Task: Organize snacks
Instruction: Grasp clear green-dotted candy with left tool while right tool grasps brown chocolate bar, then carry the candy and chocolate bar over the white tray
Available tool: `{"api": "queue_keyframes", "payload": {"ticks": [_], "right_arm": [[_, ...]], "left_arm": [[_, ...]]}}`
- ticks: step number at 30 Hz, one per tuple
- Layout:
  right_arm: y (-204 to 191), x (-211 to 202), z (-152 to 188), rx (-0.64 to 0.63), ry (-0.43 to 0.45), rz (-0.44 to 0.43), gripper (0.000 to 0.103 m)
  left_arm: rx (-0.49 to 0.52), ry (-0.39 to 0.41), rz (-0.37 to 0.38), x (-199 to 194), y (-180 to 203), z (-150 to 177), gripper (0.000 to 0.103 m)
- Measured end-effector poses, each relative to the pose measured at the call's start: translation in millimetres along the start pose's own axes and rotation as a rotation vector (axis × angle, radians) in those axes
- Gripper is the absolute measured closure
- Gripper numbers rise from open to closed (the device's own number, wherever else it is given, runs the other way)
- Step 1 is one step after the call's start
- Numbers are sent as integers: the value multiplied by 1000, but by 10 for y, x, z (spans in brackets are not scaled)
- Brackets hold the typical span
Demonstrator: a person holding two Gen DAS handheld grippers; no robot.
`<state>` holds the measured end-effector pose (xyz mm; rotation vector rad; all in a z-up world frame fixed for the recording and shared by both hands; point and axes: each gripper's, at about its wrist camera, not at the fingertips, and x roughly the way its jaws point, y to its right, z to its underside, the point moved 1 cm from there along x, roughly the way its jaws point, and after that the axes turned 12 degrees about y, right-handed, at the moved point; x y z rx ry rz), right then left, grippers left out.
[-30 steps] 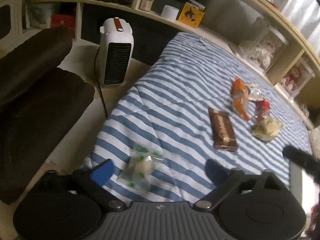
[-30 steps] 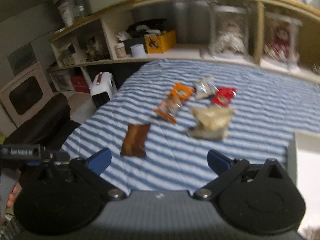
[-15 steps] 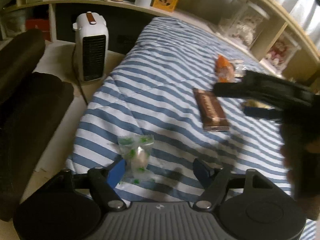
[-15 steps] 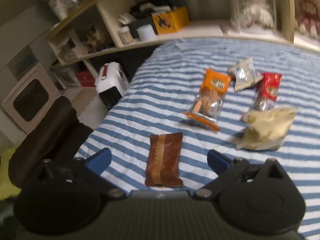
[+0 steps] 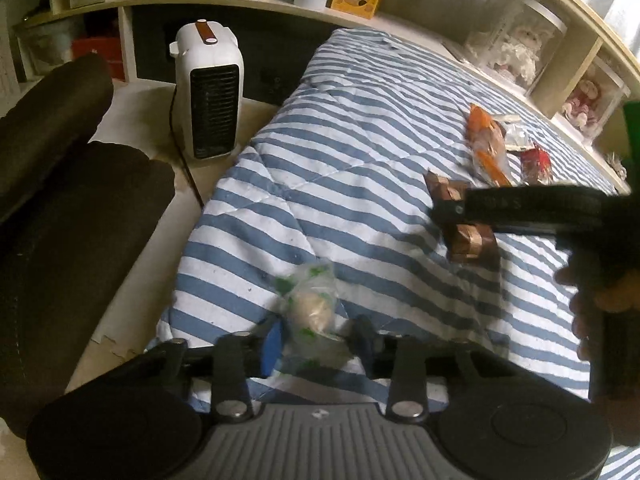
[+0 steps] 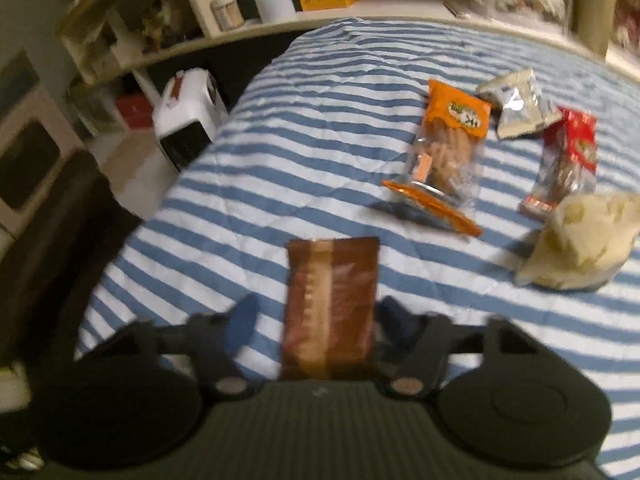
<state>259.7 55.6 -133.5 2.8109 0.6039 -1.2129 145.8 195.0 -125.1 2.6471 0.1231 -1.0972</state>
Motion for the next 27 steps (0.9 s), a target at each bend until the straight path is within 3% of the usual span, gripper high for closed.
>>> {"api": "queue_keyframes", "payload": {"ticks": [4,11,27], "right_arm": [[67,-63,46,13,4,-32,55],[288,-306,180,61,27,-61,56],[709,-1264,314,102,137,-111,56]], "left_arm": [[-61,10,3,-9,-61,-6,74],[-117,48,16,-119,-55,-24,75],[-39,130,81,-438,426,-10,75]]}}
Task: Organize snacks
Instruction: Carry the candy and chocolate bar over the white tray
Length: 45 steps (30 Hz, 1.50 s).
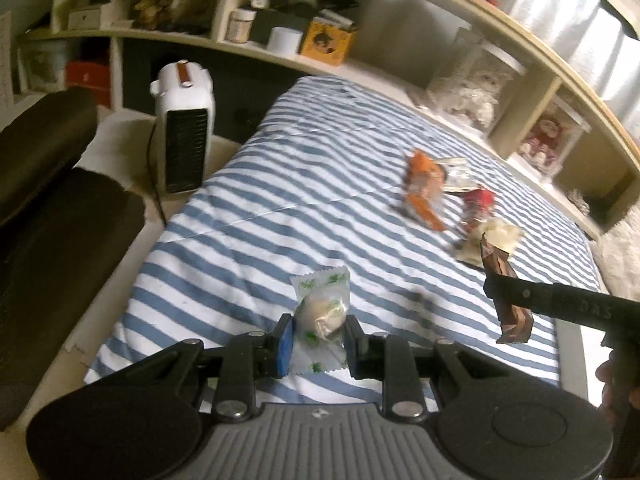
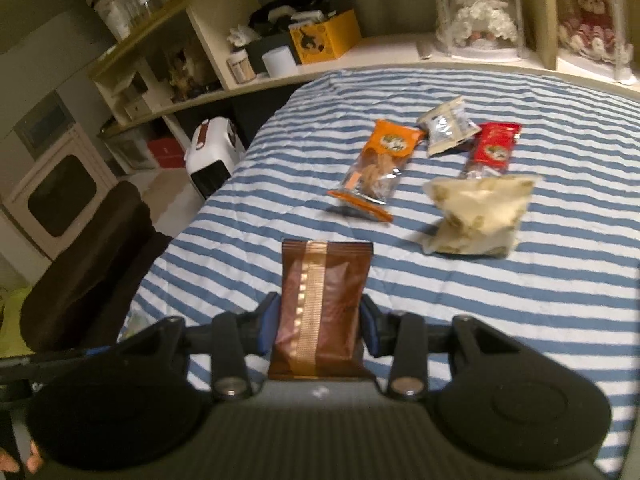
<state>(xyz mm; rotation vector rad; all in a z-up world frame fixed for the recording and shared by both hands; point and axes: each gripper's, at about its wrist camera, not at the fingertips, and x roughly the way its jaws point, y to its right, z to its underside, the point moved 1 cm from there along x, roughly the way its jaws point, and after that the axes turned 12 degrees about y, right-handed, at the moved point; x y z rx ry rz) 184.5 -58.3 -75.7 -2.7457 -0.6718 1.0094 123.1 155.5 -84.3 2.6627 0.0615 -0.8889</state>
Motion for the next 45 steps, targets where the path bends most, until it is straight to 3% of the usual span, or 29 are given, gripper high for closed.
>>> {"api": "queue_keyframes", "payload": {"ticks": [22,32,45], "right_arm": [[979,-1293,135,99,138,63,56],[1440,-1710,196,124,187,115,56],[2221,-2127,412,195,213,195,56]], "left_arm": [[140,46,145,-143,1261,84,75],[177,71,252,-138,1973,214,75],[221,-8,375,151,2826,593,75]]}}
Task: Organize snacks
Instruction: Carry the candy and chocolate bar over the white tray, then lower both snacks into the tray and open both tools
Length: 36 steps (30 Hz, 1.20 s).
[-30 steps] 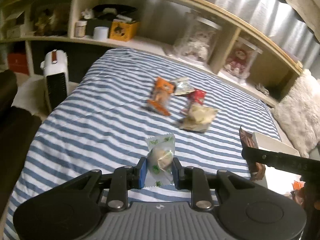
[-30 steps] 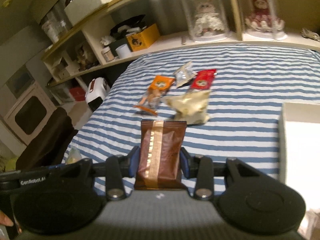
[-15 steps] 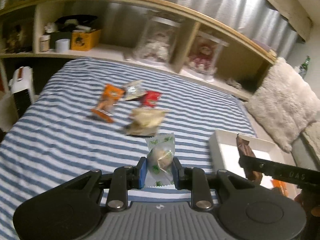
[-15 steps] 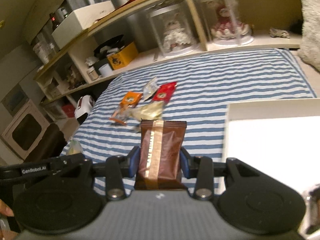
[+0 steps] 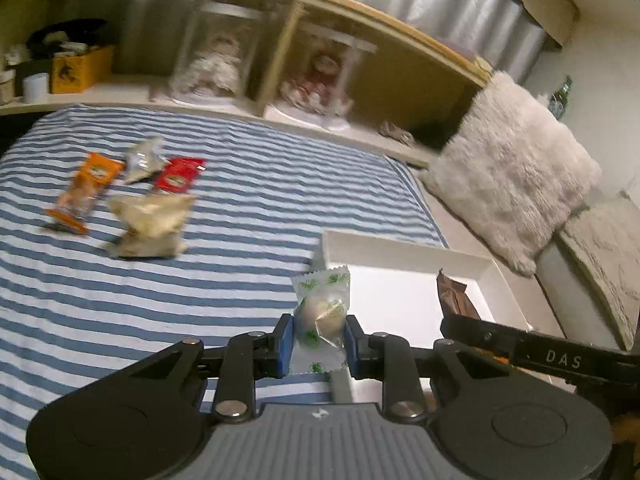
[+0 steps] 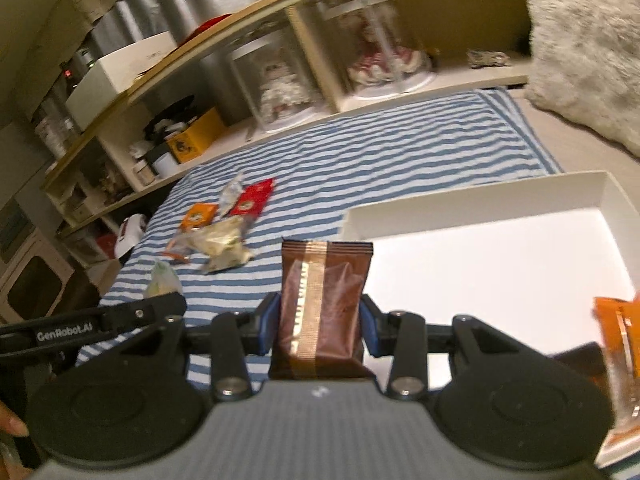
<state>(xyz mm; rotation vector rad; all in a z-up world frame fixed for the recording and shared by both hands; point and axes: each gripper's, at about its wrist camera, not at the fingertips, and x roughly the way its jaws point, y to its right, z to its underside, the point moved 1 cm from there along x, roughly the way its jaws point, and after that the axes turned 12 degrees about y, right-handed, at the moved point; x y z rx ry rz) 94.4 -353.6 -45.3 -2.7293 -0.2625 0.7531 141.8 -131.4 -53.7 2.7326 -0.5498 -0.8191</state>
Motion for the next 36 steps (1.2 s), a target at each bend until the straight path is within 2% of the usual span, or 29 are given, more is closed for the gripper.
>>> {"api": "queue_keyframes", "payload": {"ticks": [11,19,30,36], "right_arm": [[381,36,15,29,20,77,56],[535,179,23,4,-7,155,56],[697,429,48,36,-67,187,56],[749,526,69,66,-76,171,55]], "left_arm": [[55,-98,64,455,445,194,74],[86,-181,51,729,563,319,74],[128,-194,20,926,615,276,74],[150,-187,8,980,594,266,73]]}}
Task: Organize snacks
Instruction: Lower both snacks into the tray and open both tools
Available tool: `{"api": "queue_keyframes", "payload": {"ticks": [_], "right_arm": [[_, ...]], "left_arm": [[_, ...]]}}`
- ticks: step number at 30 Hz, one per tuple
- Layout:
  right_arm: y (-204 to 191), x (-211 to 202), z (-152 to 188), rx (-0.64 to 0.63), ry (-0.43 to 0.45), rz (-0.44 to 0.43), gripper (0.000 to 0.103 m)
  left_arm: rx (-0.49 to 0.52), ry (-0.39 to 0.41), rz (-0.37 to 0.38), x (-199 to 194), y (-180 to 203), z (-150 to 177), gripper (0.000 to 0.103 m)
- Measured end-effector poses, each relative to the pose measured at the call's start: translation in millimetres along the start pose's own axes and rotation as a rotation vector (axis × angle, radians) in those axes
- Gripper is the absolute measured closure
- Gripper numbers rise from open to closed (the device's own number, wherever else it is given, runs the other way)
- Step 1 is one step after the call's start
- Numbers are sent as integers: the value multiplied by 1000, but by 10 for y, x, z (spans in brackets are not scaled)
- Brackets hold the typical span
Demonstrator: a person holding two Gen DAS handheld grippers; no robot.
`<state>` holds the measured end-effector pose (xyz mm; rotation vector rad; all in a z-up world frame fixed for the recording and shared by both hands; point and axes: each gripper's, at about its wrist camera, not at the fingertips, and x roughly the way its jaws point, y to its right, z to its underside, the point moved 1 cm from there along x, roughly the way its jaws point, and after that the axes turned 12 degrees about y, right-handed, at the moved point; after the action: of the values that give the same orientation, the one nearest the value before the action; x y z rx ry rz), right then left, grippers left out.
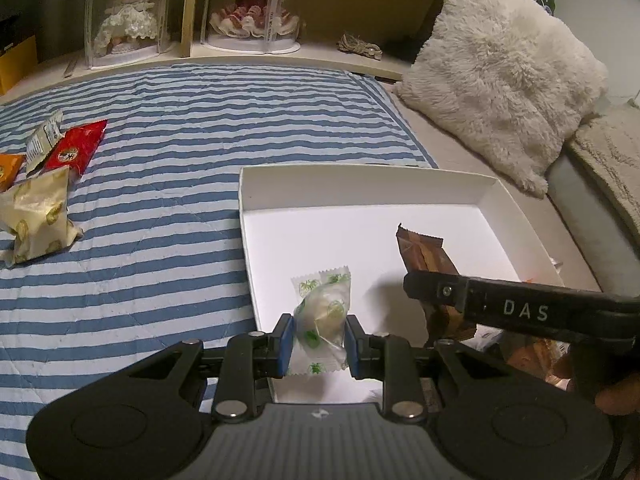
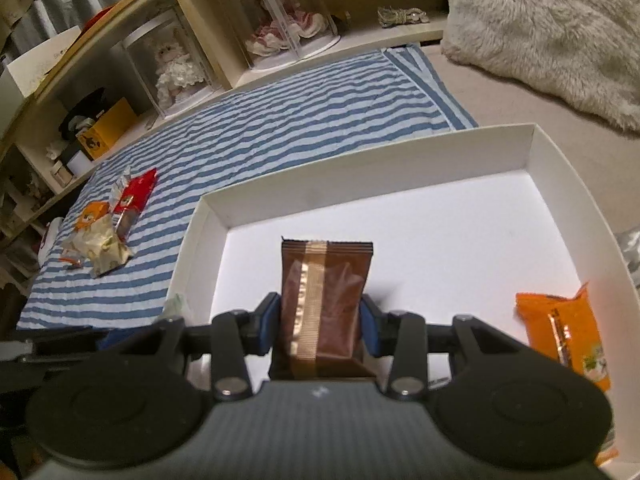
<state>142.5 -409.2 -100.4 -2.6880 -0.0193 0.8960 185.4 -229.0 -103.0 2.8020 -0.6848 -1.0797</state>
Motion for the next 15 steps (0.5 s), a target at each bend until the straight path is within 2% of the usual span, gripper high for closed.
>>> {"api": "queue_keyframes", "payload": {"ticks": [4,6,11,15], "right_arm": [[3,46,-12,18,-1,-5,54],[-1,64,-13,12,-4,14,53],[-10,18,1,5,-21,37,37],[-19,-65,16,-4,-24,41,36]], "left_arm": [[5,-7,-2,7,-12,13,63],[1,-8,10,-4,-19,16,62],[1,-11,16,-45,4,22,58],[4,-11,19,-94,28,40,56]]}}
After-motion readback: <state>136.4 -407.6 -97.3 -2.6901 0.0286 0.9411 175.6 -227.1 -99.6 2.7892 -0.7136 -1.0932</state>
